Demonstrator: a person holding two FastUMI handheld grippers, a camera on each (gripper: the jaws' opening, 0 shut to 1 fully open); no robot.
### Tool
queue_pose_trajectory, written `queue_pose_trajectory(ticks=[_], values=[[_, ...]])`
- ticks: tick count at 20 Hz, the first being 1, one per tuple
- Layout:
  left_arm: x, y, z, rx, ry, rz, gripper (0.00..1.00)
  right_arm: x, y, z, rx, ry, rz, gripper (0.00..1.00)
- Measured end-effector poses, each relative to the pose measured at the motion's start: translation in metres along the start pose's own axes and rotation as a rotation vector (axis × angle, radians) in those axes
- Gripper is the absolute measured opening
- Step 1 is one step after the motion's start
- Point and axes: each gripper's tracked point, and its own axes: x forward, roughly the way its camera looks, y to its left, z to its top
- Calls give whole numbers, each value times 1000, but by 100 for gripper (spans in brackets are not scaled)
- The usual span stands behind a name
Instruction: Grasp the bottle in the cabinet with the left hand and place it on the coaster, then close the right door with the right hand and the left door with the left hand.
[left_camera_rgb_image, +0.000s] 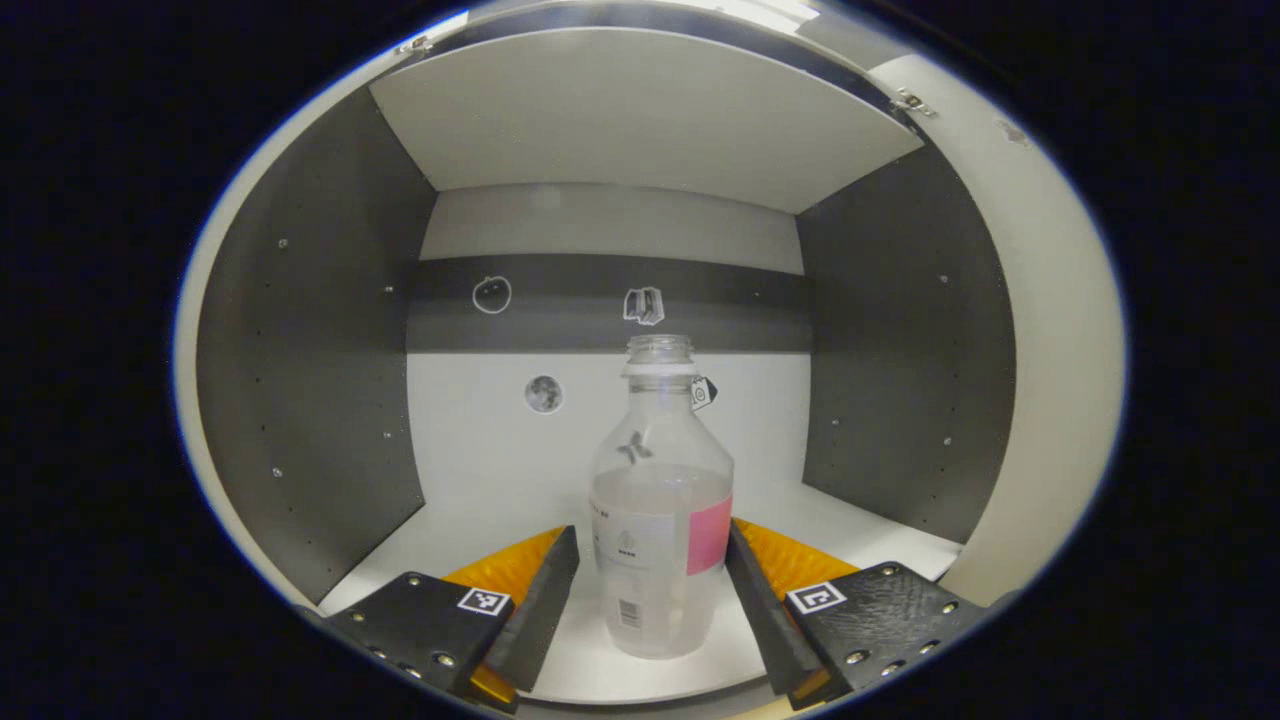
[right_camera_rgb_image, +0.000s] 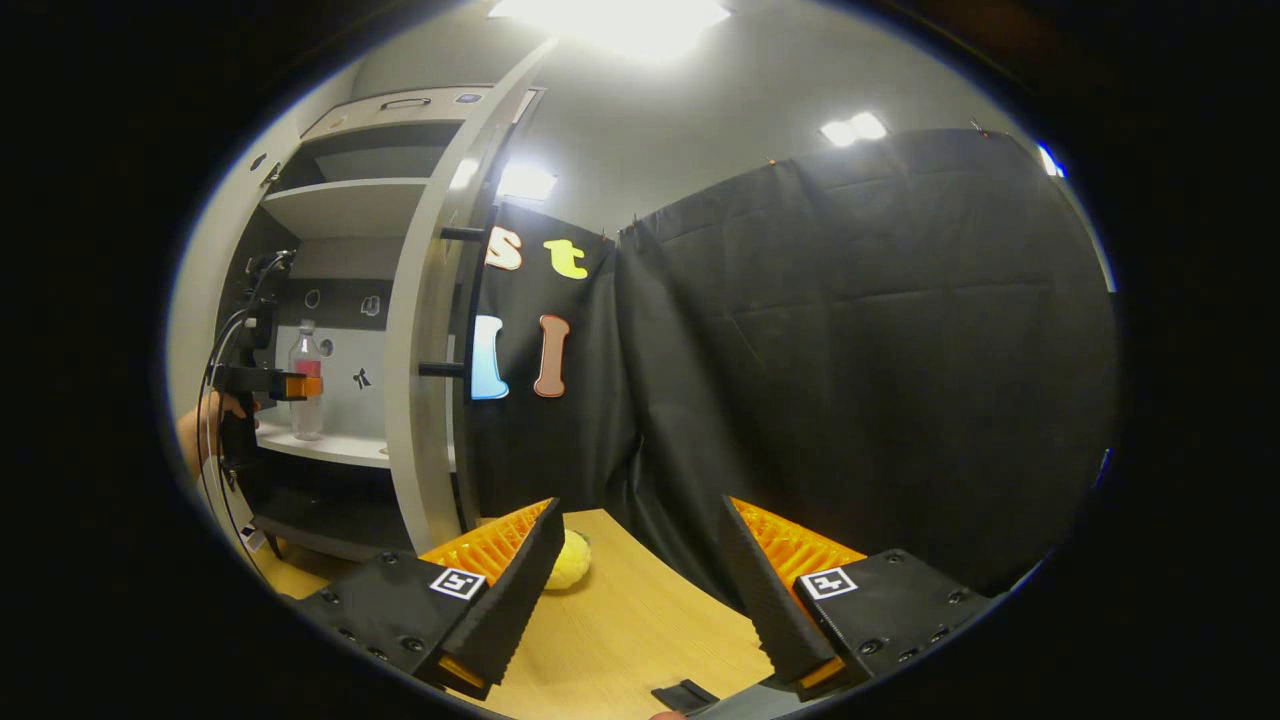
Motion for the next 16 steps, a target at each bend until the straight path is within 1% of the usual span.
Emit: queue_pose_trajectory(ticks=[1,3,5,6,7,8,10,11,12,13,16], values=[[-1,1,0,1,-3,7,82,0,0,-2,2,3,-1,98],[-3,2,-1,1,3,8,71,-1,1,-1,7,4,4,98],[-7,2,1,-22,-1,6,69,-4,0,-1,8,0,11,98],[-11,4,4,-28,-10,10,62,-5,-2,0,7,-1,15,98],[-16,4,6,-28,-20,12,76,-6,-1,1,6,-2,21,98],[-22,3,8,-24,-28,15,69,-8,-3,0,6,0,28,98],[-40,1,15,-14,-48,21,69,-13,-6,-2,6,3,44,98],[-49,-1,19,-10,-58,19,65,-15,-8,-1,6,3,52,98],[-56,-3,21,-7,-62,18,69,-18,-10,-2,7,1,59,96],[-66,-4,24,-4,-67,21,69,-20,-12,-1,9,1,67,98],[-92,-13,25,-3,-79,17,69,-27,-18,-3,17,5,95,98]])
